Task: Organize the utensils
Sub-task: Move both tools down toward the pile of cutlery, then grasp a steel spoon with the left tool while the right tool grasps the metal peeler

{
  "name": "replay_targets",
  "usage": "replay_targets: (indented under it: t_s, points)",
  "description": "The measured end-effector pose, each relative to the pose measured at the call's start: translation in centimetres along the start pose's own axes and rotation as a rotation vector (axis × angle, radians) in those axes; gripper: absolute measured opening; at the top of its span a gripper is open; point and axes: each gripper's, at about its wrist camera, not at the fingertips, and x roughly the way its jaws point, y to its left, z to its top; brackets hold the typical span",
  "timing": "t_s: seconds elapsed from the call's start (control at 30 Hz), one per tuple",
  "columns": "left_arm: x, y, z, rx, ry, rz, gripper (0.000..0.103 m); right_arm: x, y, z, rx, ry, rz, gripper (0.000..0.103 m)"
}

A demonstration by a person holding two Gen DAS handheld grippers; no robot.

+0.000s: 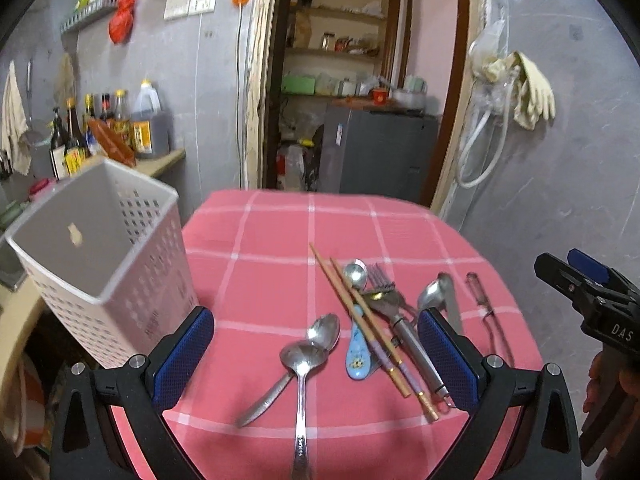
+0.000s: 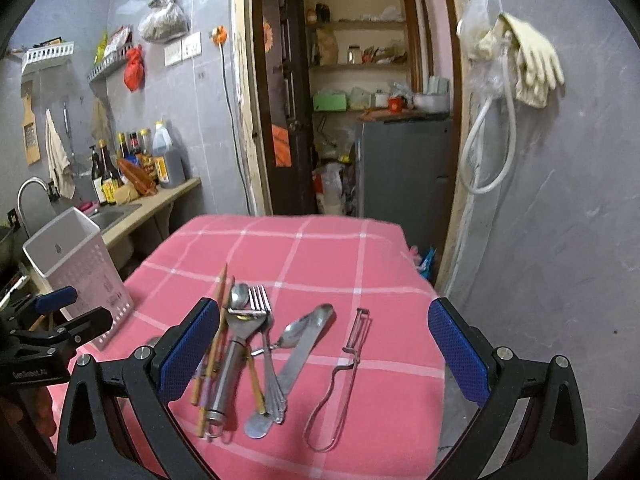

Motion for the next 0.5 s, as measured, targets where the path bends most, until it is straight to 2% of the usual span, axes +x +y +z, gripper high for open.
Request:
replay_targets:
  t_s: [0.07, 0.27, 0.37, 0.4, 0.5]
  points:
    - [1.2, 0.1, -0.4, -0.016, 0.036, -0.007, 0.1, 1.3, -0.3, -0.5, 0.003, 0.027, 0.015, 0.102]
    - [4.2, 0.6, -1.5, -0.066, 0.153, -0.013, 0.074, 5.0, -1.0, -1.9, 0.021, 0.129, 0.053, 0.102]
    - [5.5, 1.0, -2.1, -0.094, 0.206, -0.02, 0.062, 6.6, -1.1, -2.5, 0.033, 0.171, 0.065, 0.089]
    - [5.8, 1.1, -2.3, -0.102, 0.218, -0.022, 0.059, 7.2, -1.2, -2.8, 0.042, 0.187, 0.067, 0.082]
    - [6.7, 1.3, -2.9, -0.121, 0.244, -0.022, 0.054, 8.7, -1.2, -3.5, 0.06, 0.228, 0.053, 0.068]
